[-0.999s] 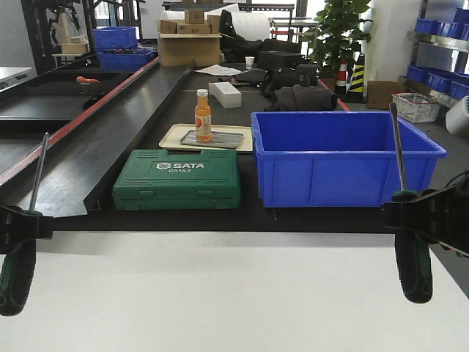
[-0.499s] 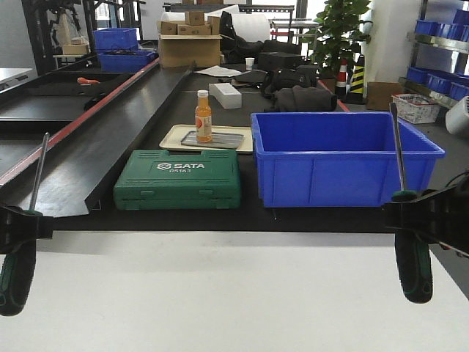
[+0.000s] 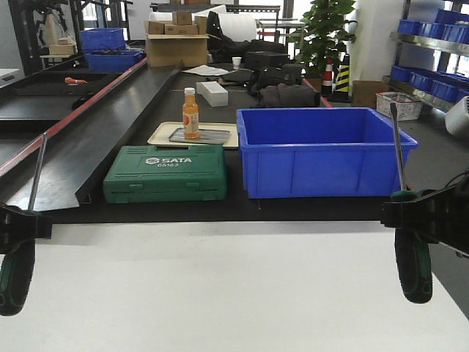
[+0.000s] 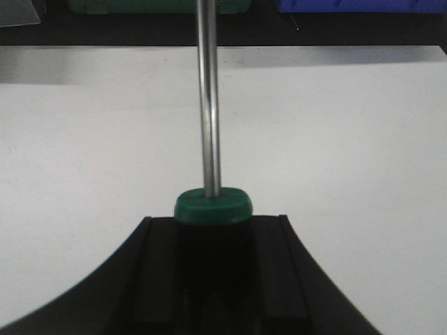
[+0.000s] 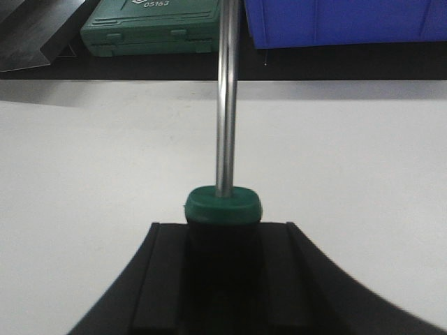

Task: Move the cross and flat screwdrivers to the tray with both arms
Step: 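Drive the base away from the table holding both screwdrivers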

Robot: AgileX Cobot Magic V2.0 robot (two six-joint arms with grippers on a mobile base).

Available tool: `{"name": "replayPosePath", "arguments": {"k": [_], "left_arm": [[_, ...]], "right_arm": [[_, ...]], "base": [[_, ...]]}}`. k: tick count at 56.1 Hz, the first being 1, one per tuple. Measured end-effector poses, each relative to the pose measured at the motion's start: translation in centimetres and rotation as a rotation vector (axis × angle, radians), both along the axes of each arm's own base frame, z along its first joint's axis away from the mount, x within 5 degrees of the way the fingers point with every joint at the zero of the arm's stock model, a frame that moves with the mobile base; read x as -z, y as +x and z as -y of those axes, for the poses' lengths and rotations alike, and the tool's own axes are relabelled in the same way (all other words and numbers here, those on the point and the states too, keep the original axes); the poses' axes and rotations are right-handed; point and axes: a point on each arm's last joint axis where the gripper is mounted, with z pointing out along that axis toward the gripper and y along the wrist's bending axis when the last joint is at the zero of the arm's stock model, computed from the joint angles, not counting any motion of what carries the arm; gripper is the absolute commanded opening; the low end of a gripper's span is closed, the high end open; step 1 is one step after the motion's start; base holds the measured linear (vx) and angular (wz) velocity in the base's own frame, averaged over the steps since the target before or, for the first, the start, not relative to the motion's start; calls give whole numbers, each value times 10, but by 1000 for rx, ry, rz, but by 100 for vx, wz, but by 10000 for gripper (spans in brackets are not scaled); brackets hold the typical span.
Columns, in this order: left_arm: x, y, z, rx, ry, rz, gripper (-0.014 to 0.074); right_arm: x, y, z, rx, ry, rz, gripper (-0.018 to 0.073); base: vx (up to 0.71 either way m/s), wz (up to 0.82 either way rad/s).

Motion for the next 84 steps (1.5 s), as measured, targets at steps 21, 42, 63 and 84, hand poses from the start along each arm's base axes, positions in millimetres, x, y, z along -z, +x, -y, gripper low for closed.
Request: {"name": "replayPosePath", "arguments": {"k": [21,42,63,84], "left_arm": [[0,0,0,0,0,0,0],[0,0,0,0,2,0,-1],[0,0,0,0,2,0,-1],[0,0,0,0,1,0,-1]], "right_arm": [[0,0,0,0,0,0,-9],[0,0,0,0,1,0,-9],[0,0,0,0,0,0,-9],[0,0,0,0,-2,-2,-9]], "base": [[-18,-18],[-20,-35],[-16,-70],[-11,-75]]}}
